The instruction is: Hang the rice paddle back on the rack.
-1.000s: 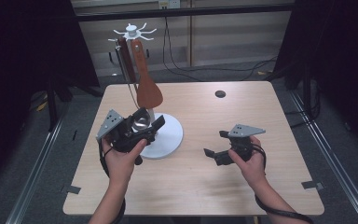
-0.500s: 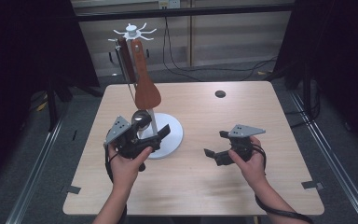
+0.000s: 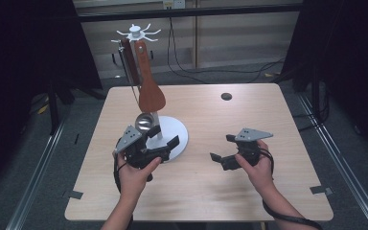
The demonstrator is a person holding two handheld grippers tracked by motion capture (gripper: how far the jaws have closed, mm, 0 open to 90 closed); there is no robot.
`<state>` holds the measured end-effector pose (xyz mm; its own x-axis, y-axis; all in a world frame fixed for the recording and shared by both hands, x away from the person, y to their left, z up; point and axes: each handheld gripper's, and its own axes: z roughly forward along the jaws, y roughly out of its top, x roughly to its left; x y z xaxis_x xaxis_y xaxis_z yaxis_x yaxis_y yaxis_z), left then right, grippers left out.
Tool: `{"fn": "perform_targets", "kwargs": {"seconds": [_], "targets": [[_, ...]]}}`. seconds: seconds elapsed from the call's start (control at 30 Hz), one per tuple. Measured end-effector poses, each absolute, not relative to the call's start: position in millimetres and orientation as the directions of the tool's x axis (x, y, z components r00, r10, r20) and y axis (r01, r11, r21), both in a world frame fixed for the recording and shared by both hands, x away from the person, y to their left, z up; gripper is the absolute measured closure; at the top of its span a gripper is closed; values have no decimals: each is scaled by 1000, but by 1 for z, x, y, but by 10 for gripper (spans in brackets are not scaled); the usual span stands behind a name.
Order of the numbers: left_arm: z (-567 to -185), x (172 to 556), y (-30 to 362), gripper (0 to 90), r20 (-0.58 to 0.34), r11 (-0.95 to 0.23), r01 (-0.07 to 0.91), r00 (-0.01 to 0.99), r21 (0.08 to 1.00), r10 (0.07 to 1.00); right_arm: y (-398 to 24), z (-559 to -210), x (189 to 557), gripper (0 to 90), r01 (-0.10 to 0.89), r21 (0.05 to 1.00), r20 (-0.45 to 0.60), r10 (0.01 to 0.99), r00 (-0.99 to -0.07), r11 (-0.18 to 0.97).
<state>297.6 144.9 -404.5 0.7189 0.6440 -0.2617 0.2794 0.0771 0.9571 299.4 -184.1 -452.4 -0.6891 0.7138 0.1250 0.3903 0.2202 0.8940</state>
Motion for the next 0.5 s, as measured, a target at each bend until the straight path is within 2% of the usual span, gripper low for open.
{"fn": "perform_targets", "kwargs": {"seconds": [0.5], "targets": [[-423, 294, 139, 137, -242, 9, 309, 725, 951, 645, -182, -457, 298, 41, 395, 888, 120, 710, -693, 236]]}}
